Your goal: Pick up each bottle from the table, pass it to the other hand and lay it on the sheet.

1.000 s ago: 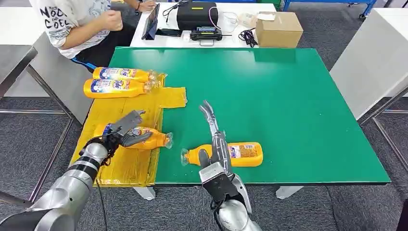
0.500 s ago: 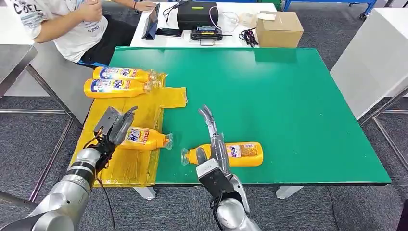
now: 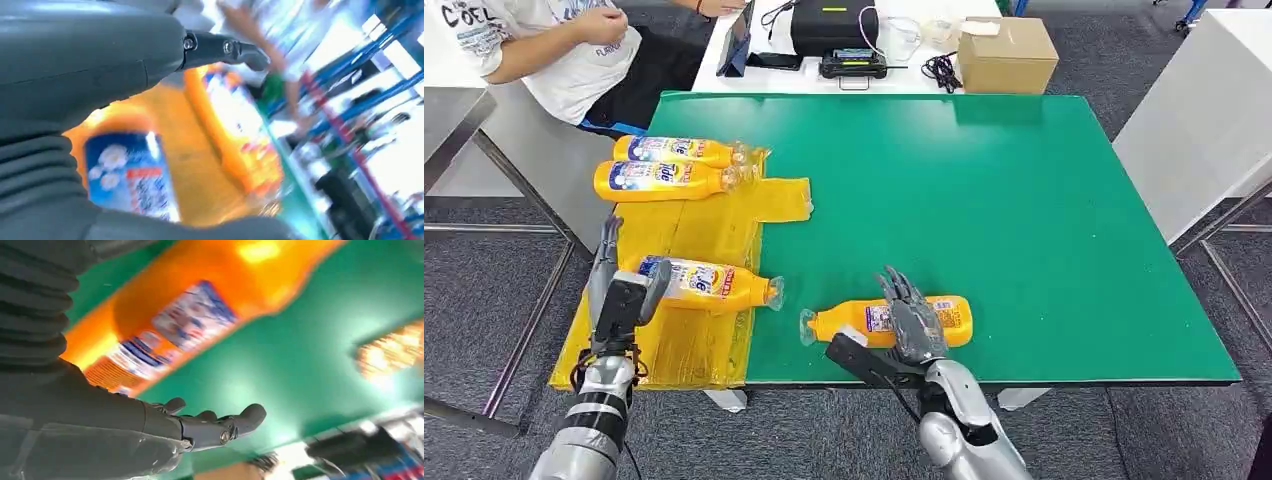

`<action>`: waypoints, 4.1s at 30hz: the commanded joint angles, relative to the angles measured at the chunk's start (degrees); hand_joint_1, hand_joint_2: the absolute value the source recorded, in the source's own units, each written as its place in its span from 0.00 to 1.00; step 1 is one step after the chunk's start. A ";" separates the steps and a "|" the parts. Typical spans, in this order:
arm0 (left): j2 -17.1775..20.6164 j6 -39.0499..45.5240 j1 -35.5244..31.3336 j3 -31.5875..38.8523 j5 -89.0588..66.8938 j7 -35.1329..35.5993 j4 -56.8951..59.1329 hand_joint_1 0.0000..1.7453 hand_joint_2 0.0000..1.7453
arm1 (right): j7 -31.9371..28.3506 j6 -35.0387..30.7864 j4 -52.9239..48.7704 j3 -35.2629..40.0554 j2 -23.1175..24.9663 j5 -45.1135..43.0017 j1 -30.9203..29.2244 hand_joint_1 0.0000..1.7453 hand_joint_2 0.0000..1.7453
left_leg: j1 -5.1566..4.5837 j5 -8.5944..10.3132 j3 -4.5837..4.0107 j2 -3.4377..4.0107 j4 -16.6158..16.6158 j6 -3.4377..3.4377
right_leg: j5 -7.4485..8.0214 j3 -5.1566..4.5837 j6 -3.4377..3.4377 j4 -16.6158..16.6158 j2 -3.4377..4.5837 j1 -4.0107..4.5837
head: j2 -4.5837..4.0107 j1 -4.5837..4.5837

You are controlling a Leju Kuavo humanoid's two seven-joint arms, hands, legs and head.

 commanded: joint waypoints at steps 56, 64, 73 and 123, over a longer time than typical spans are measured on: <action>-2.95 1.87 -11.34 -15.73 6.23 -4.29 14.75 0.00 1.00 | -8.17 33.18 29.18 19.29 -20.52 -29.13 -26.51 0.00 1.00 | 0.02 0.02 0.29 -0.14 0.04 -0.02 | 0.04 0.33 0.03 -0.09 -0.19 0.04 | 0.00 -0.02; -3.09 1.66 -10.68 -16.72 9.34 -4.29 13.66 0.00 1.00 | -5.00 33.77 21.46 24.73 -26.80 -32.80 -27.70 1.00 1.00 | -0.01 0.00 0.41 -0.15 0.05 -0.02 | 0.04 0.51 0.04 -0.11 -0.16 0.02 | 0.00 -0.02; -3.56 1.83 -10.13 -17.18 10.88 -4.29 13.79 0.00 1.00 | -1.87 33.03 19.02 30.21 -28.85 -32.98 -29.93 1.00 1.00 | -0.01 -0.03 0.41 -0.04 0.06 -0.04 | 0.06 0.49 0.03 -0.10 -0.07 0.03 | 0.00 -0.04; -1.71 -53.69 5.25 -26.72 56.64 20.67 -8.32 0.00 1.00 | -32.36 -12.78 -1.99 -13.52 7.60 -17.43 5.82 1.00 1.00 | 0.05 -0.08 -0.05 0.09 -0.07 -0.07 | 0.01 -0.03 0.01 -0.16 0.05 0.06 | 0.00 -0.04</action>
